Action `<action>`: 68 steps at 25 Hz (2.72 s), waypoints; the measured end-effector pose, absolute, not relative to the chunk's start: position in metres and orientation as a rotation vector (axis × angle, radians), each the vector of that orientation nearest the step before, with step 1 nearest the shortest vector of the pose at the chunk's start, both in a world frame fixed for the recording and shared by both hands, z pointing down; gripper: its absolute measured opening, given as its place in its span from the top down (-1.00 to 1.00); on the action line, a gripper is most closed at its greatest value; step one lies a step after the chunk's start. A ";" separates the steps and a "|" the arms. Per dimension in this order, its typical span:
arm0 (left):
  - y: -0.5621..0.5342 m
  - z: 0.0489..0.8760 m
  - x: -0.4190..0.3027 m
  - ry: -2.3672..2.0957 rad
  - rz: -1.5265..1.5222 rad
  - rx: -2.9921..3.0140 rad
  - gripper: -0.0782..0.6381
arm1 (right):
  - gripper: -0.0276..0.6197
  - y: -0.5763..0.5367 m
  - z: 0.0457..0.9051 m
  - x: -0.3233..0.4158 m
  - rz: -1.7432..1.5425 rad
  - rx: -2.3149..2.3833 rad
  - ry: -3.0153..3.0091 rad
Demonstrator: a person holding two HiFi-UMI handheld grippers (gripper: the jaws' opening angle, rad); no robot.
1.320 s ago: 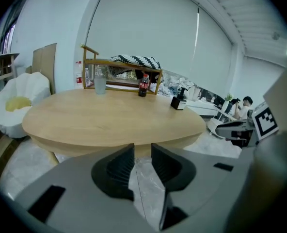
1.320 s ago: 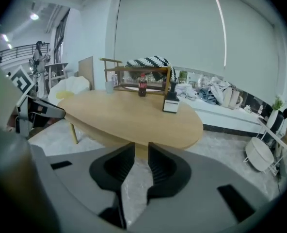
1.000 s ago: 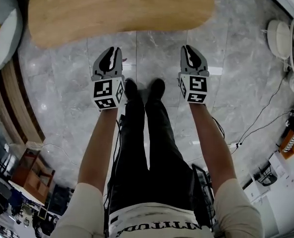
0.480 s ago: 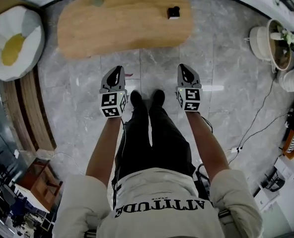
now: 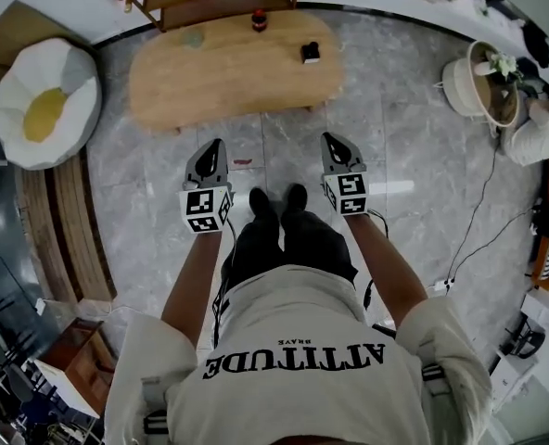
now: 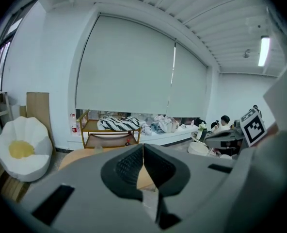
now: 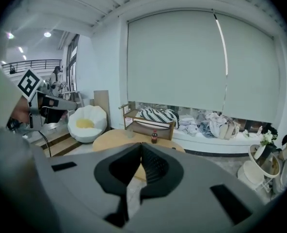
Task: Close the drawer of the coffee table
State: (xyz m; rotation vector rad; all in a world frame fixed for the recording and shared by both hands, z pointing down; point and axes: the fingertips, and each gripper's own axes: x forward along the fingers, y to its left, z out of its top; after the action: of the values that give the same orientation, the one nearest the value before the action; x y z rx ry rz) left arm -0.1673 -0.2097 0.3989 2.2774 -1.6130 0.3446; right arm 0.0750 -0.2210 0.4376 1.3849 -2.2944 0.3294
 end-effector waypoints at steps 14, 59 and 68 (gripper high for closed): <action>-0.184 0.310 -0.199 -1.601 0.278 2.439 0.72 | 0.85 -0.180 0.327 0.067 0.083 1.429 -2.324; -0.020 0.268 -0.080 -1.902 0.270 2.244 0.72 | 0.85 -0.107 0.283 0.291 0.026 1.410 -2.442; -0.026 0.267 -0.103 -1.871 0.315 2.302 0.72 | 0.86 -0.099 0.286 0.260 0.085 1.374 -2.459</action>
State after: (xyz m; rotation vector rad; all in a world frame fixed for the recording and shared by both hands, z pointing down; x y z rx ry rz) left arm -0.1034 -0.0259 0.2669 2.3016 -1.8706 0.3152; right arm 0.2605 -0.0991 0.2858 1.3736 -2.4589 0.0848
